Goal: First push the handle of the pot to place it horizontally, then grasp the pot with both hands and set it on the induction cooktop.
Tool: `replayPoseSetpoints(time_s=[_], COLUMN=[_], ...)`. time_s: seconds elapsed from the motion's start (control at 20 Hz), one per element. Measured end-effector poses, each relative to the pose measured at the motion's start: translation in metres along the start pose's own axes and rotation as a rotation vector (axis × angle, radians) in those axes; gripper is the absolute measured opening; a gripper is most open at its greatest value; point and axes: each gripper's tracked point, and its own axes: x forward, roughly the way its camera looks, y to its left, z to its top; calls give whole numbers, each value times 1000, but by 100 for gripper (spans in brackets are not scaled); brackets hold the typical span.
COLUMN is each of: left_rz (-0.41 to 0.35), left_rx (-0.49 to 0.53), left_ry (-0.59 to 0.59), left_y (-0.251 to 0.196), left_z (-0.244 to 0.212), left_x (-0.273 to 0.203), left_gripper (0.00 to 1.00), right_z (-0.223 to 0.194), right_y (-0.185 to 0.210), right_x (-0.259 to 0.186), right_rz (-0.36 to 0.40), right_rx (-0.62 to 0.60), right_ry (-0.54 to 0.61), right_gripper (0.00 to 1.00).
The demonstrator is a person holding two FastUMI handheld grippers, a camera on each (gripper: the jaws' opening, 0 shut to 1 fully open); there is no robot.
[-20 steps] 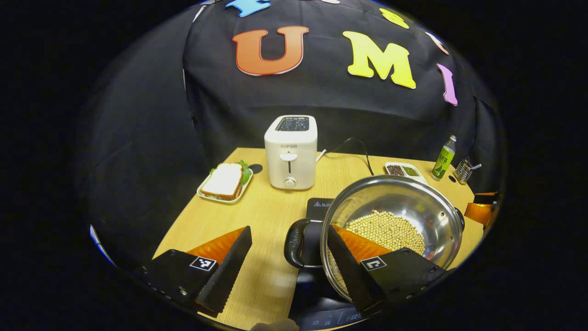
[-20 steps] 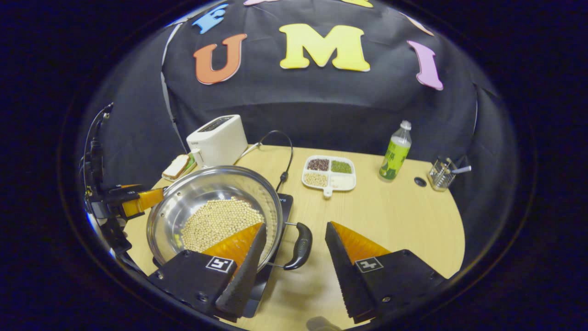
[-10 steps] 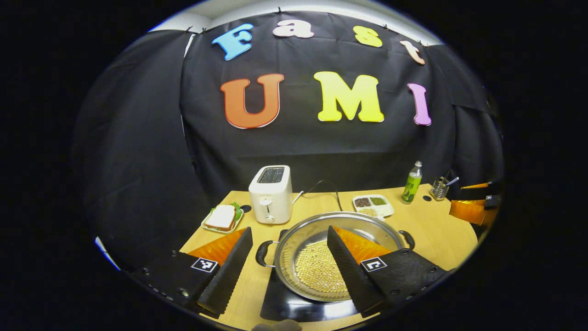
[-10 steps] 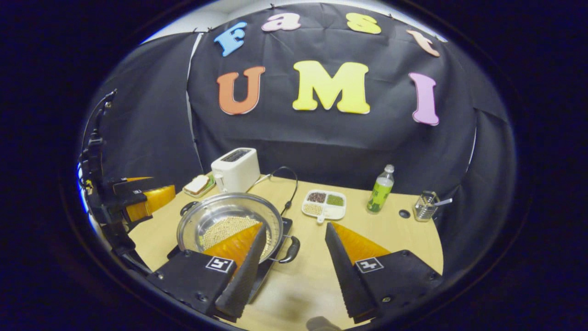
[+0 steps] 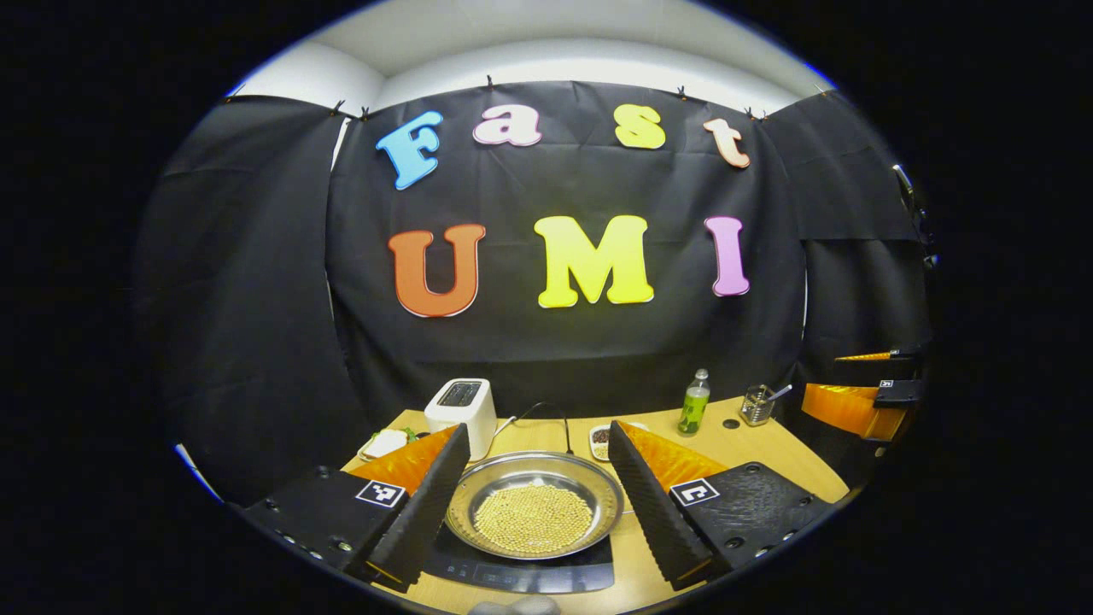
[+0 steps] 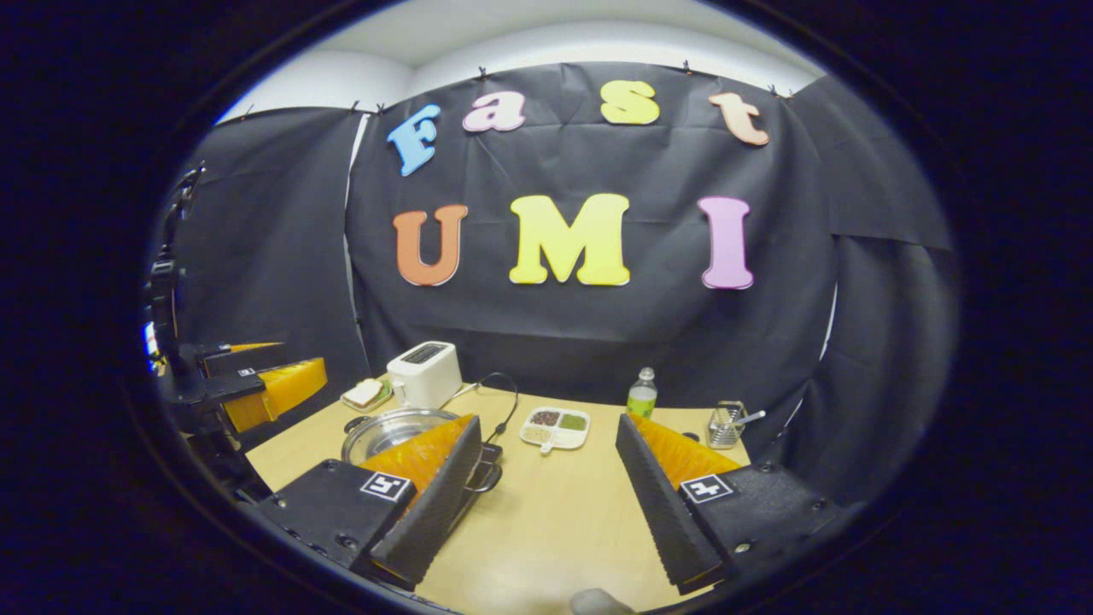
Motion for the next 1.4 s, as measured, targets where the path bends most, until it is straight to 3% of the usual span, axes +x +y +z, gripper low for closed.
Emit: replayPoseSetpoints(time_s=[0.45, 0.8, 1.4], left_rz=[-25, -13, 3], left_rx=[-10, -21, -14], left_ry=[-70, -108, -100], left_y=[-97, -132, -140], left_z=[43, 61, 59], left_x=[-80, -132, -159], left_gripper=[96, 97, 97], right_z=[24, 27, 20], right_y=[-93, -146, -160], right_x=[-121, -187, -229], right_rz=[-90, -164, -203], right_rx=[41, 59, 53], right_ry=[-118, -180, -215], right_gripper=[100, 100, 100])
